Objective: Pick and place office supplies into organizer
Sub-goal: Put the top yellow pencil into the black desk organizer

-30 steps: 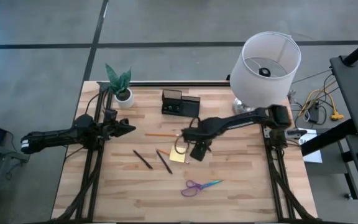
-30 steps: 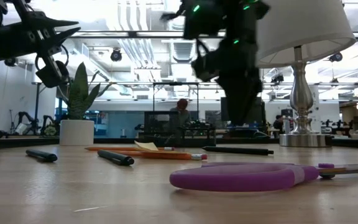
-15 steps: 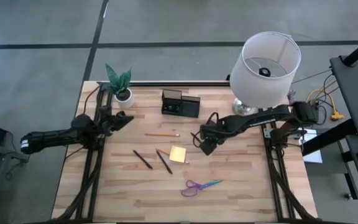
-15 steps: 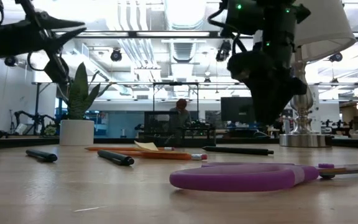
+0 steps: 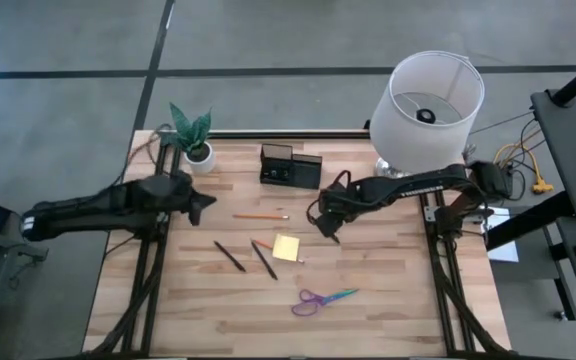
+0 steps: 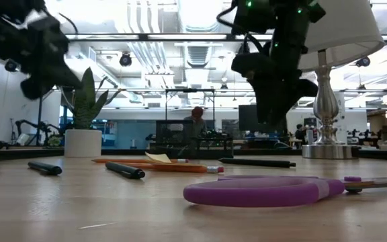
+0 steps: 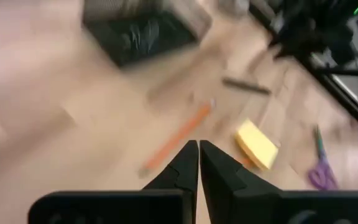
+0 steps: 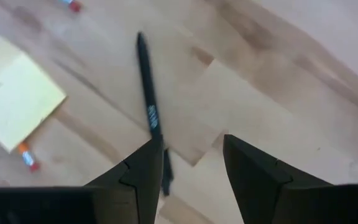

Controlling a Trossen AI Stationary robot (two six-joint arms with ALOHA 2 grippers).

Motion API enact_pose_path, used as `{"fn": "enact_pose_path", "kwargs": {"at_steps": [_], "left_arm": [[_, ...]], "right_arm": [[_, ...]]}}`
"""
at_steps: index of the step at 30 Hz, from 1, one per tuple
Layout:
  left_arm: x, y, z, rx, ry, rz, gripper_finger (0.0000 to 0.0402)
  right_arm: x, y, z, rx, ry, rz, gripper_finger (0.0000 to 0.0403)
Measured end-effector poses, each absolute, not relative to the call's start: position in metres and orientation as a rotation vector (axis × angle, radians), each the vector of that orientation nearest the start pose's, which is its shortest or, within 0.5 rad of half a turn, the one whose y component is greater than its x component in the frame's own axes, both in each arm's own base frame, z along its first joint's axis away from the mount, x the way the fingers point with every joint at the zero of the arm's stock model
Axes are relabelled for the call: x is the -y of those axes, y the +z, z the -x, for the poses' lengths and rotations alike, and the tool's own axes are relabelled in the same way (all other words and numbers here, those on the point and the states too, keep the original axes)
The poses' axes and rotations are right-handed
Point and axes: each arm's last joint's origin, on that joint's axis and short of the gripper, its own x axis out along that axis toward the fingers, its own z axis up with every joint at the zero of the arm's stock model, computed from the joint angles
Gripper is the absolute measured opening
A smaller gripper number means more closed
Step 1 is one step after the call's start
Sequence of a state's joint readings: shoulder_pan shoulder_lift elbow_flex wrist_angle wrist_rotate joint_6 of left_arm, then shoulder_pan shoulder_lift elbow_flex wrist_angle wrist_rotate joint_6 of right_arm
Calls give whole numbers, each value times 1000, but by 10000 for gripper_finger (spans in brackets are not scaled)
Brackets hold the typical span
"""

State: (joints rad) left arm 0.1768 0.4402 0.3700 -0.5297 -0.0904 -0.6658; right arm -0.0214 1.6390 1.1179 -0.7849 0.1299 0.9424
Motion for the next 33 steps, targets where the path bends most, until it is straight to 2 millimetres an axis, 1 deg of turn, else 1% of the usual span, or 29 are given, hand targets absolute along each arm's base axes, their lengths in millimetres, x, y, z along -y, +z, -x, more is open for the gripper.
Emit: {"fn": "enact_pose_path", "kwargs": {"at_steps": [2,3,5,7,9,11,13,16,18,20,24,26,29,33], "left_arm": [[-21,199,-116,-507,381,761,0],[-21,197,-121,-496,351,789,0],[-21,195,-130,-481,300,784,0],[-23,191,-137,-511,302,712,0],[-23,186,-139,-568,293,608,0],[-24,183,-142,-614,278,538,0],[-23,176,-142,-690,271,496,0],[-24,169,-144,-752,236,383,0],[-25,166,-146,-781,228,306,0],[-27,163,-149,-798,275,302,0],[-30,159,-157,-775,321,446,0],[-31,156,-162,-767,338,510,0],[-31,152,-166,-773,346,526,0],[-32,143,-168,-838,347,503,0]], "right_arm": [[17,203,-306,-1125,-724,-742,159],[19,204,-308,-1114,-693,-744,159],[21,206,-315,-1066,-607,-715,159],[22,209,-323,-1010,-509,-625,159],[21,213,-331,-946,-403,-489,159],[20,214,-339,-897,-332,-355,159],[21,209,-345,-902,-281,-244,159],[24,200,-357,-921,-248,-151,159],[28,192,-366,-944,-249,-139,159],[32,182,-376,-973,-263,-150,160],[43,174,-395,-997,-333,-255,160],[48,171,-401,-1040,-358,-294,160],[51,168,-405,-1094,-329,-229,160],[49,176,-406,-1091,-250,-109,160]]}}
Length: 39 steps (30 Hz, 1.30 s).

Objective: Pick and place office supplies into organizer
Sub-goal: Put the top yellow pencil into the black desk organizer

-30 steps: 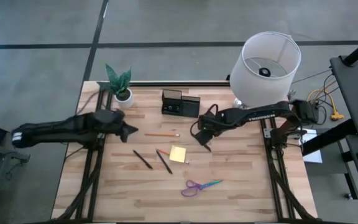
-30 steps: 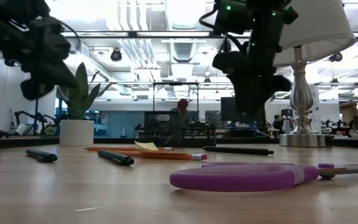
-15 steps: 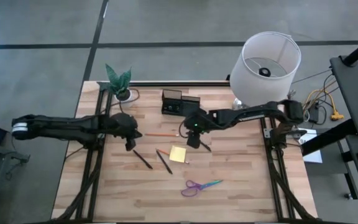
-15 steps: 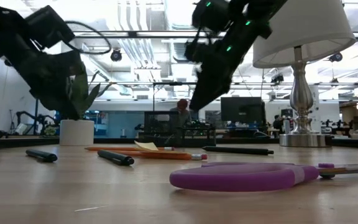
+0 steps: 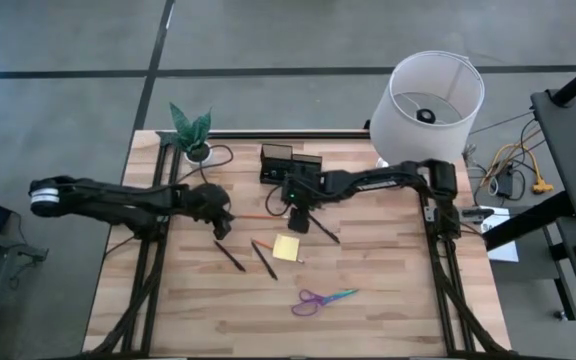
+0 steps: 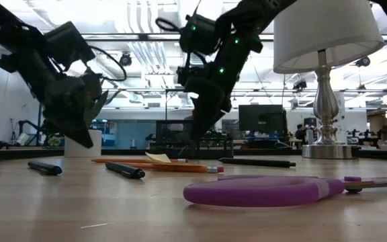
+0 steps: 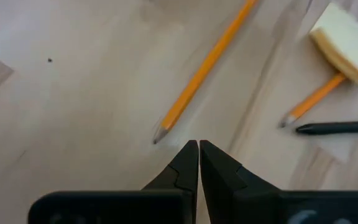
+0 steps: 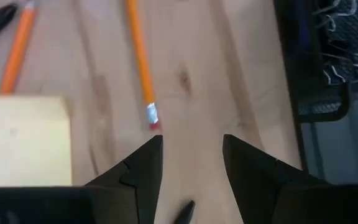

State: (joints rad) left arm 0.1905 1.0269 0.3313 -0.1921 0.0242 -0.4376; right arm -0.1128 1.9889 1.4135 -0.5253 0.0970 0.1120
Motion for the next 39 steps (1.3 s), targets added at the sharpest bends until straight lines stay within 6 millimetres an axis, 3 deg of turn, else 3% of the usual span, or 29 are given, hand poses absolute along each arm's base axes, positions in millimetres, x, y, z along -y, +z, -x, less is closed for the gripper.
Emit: {"fn": "enact_pose_path", "kwargs": {"at_steps": [9,15,20,32,39], "left_arm": [[-34,134,-171,-873,423,623,0],[-34,138,-172,-815,447,695,0],[-35,138,-173,-810,453,704,0],[-37,128,-184,-797,463,723,0],[-37,133,-184,-763,449,729,0]], "right_arm": [[53,179,-402,-1089,-206,-116,160],[41,170,-397,-1125,-26,51,160],[39,162,-402,-1043,14,131,160],[40,153,-410,-1033,-15,77,160],[40,148,-413,-1015,-50,16,160]]}}
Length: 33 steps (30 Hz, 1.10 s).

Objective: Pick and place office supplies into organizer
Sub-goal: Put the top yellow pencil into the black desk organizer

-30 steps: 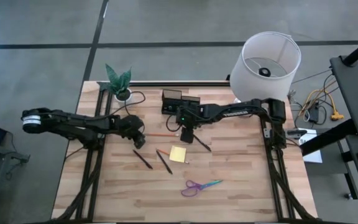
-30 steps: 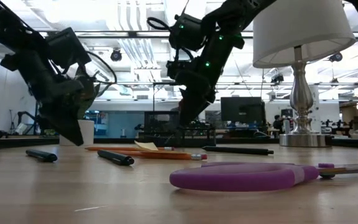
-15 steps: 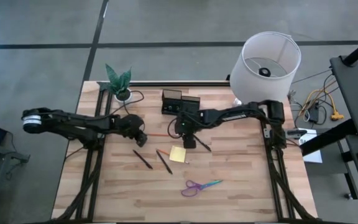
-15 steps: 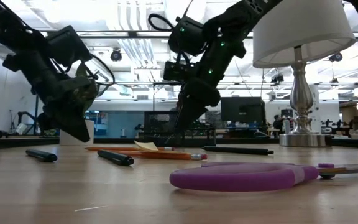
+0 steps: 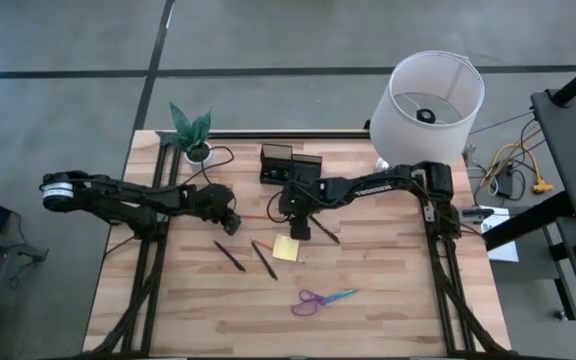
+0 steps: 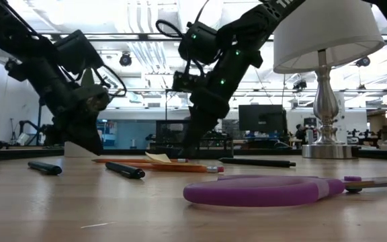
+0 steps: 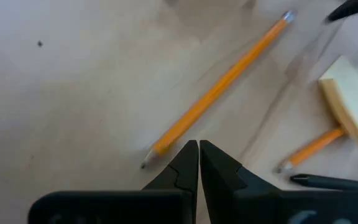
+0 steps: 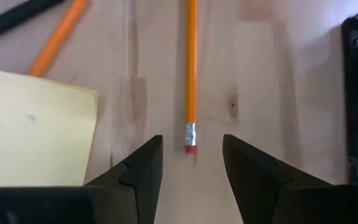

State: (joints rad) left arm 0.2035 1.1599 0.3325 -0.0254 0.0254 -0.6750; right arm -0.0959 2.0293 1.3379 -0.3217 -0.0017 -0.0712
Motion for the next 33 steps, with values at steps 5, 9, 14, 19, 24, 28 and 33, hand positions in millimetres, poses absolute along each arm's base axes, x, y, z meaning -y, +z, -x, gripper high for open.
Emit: {"fn": "enact_pose_path", "kwargs": {"at_steps": [5,9,14,19,24,28,33], "left_arm": [[-37,141,-180,-729,461,776,0],[-37,139,-172,-763,548,922,0],[-36,139,-171,-753,588,1017,0],[-40,136,-170,-741,652,1056,0],[-45,135,-169,-724,688,1064,0],[-48,135,-169,-716,703,1064,0],[-48,136,-169,-715,702,1063,0]], "right_arm": [[39,144,-415,-1011,-86,-49,160],[39,144,-415,-1008,-106,-84,160],[39,145,-415,-1000,-113,-96,160],[39,145,-415,-1000,-113,-96,160],[38,145,-415,-1000,-118,-105,160],[38,145,-415,-999,-131,-129,160],[38,145,-415,-1000,-133,-131,160]]}}
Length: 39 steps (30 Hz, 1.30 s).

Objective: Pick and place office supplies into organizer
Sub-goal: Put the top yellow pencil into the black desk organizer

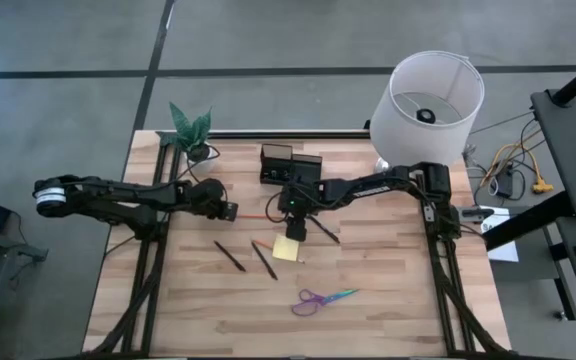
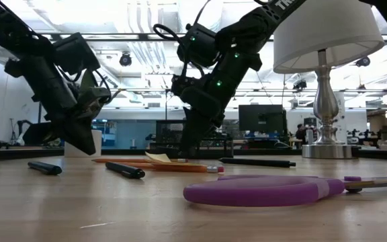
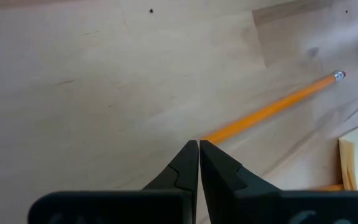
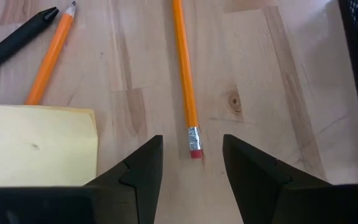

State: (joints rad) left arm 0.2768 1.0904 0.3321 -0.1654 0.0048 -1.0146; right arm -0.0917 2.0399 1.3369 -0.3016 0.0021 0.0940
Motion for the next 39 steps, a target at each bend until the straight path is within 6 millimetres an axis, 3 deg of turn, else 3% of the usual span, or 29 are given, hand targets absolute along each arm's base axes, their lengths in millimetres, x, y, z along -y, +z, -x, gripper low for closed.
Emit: {"fn": "enact_pose_path", "kwargs": {"at_steps": [25,32,39], "left_arm": [[-50,126,-181,-703,667,1067,0],[-52,139,-185,-590,632,1061,0],[-51,130,-181,-674,680,1029,0]], "right_arm": [[38,145,-414,-1009,-136,-135,160],[38,147,-411,-1027,-147,-153,160],[38,147,-411,-1035,-154,-165,160]]}}
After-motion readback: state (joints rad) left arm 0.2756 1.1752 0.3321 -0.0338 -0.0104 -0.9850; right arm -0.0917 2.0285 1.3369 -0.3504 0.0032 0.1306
